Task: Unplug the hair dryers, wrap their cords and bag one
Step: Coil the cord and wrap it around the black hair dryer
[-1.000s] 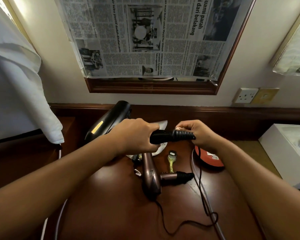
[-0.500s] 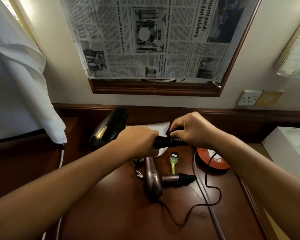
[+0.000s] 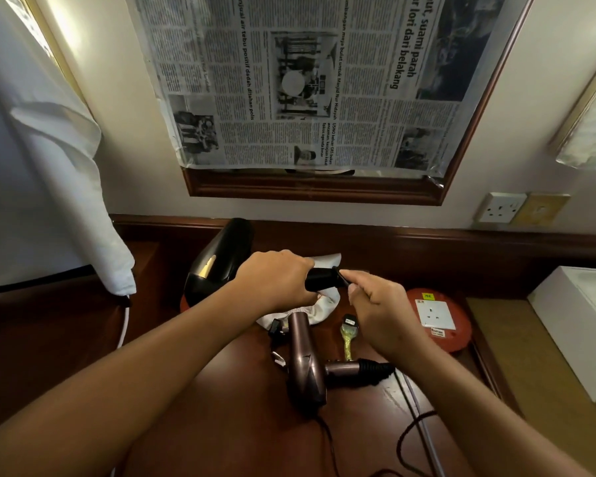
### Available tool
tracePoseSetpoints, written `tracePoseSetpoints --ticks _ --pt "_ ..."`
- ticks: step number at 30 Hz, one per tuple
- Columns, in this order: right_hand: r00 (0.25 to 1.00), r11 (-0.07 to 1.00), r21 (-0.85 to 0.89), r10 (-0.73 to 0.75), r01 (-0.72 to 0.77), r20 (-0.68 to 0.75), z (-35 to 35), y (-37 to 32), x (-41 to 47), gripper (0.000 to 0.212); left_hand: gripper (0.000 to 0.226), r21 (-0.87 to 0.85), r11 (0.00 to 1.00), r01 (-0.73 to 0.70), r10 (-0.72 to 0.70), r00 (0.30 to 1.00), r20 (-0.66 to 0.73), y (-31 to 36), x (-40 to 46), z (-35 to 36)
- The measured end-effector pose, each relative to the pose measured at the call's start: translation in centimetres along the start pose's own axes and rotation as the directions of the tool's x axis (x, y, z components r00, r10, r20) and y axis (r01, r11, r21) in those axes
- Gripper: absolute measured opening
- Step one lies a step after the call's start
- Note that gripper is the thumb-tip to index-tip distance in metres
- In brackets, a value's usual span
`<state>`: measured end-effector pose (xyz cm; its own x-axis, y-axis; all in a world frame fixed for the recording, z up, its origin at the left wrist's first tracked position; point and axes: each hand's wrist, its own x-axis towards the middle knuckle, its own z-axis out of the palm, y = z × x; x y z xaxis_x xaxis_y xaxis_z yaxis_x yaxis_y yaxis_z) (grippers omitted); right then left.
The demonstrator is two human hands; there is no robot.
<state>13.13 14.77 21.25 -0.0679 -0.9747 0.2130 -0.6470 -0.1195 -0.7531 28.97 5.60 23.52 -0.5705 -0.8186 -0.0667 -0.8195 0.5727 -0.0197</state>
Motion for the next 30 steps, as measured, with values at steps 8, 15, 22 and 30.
tracePoseSetpoints --ticks 8,15,22,30 --pt "0.889 0.448 0.796 0.394 -0.407 0.232 1.1 -0.6 -1.4 0.006 0.036 0.033 0.999 -0.003 0.004 1.000 -0.029 0.4 0.0 -0.4" --pt "0.806 0.184 0.791 0.257 -0.583 0.534 1.4 0.2 -2.0 0.026 0.027 -0.007 1.000 -0.011 0.011 0.998 -0.061 0.4 -0.3 -0.8" --pt "0.868 0.212 0.848 0.230 -0.486 0.440 2.2 0.9 -2.0 0.019 0.027 -0.053 0.998 -0.032 0.027 0.996 -0.088 0.3 -0.4 -1.4" --pt "0.927 0.236 0.910 0.243 -0.342 0.286 2.0 0.8 -2.3 0.016 0.027 -0.097 0.993 -0.074 0.063 0.992 -0.107 0.4 -0.4 -1.8"
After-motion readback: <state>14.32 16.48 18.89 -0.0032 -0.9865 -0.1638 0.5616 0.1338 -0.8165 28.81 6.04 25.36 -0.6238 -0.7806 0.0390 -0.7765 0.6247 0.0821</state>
